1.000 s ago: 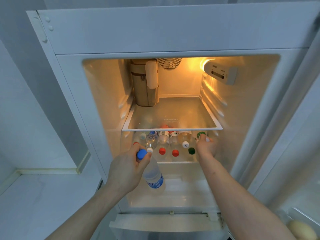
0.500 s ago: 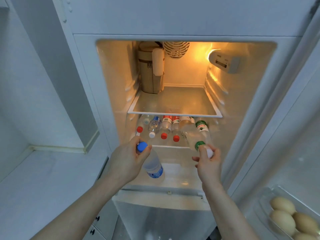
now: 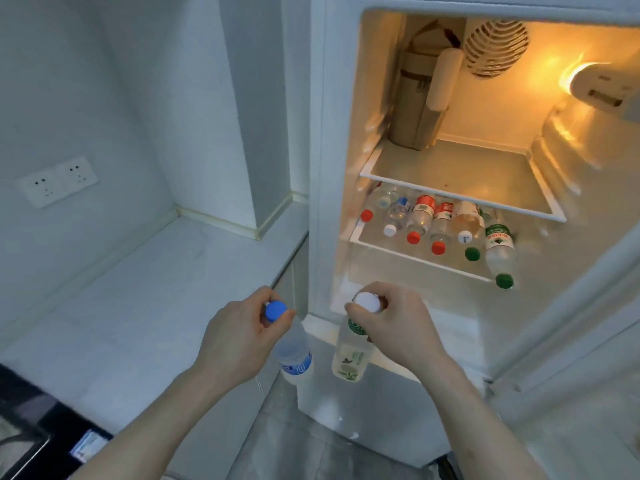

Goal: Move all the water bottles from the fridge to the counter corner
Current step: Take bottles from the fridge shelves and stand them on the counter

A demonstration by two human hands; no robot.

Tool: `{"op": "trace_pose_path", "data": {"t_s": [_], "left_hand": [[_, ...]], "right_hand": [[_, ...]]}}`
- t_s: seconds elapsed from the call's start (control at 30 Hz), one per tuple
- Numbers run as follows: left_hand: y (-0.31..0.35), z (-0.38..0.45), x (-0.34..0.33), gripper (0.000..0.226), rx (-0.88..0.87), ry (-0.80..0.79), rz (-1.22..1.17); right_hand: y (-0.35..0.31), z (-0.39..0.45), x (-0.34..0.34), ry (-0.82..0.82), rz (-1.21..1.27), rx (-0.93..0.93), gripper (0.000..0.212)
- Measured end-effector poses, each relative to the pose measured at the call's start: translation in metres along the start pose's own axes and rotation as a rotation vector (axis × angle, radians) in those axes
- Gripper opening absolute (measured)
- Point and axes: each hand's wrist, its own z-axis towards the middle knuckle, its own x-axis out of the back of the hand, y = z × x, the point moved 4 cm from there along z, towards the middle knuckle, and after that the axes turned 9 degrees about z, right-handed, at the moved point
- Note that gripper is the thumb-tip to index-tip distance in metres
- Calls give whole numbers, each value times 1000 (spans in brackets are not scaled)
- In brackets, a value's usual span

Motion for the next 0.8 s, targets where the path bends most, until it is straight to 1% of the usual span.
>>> {"op": "trace_pose_path", "data": {"t_s": [0.03,0.17,0.27,0.43,0.53,0.63,0.8], "left_hand": [[-7,-6,4,22,24,4,0],[-70,-59,43,18,183,41,-16],[-110,-102,73,18,292,71,-35],[-181,-183,127,22,430,199,19],[-206,-222,150,22,510,239,63],[-232,-277,176,22,640,319,101],[-248,-348,204,20,842,450,102]], "right_hand": [[-4,-3,-11,-41,-14,-2,22],[-37,-21,-92,-253,-79,39,26],[-65,-37,-150,-367,-109,106,21],[-117,-77,-246,-561,-71,192,13],[-140,-99,-288,-652,-61,259,13],[-171,-129,-339,-785,-80,364,17],[-214,-172,-399,-998,-102,491,14]]}}
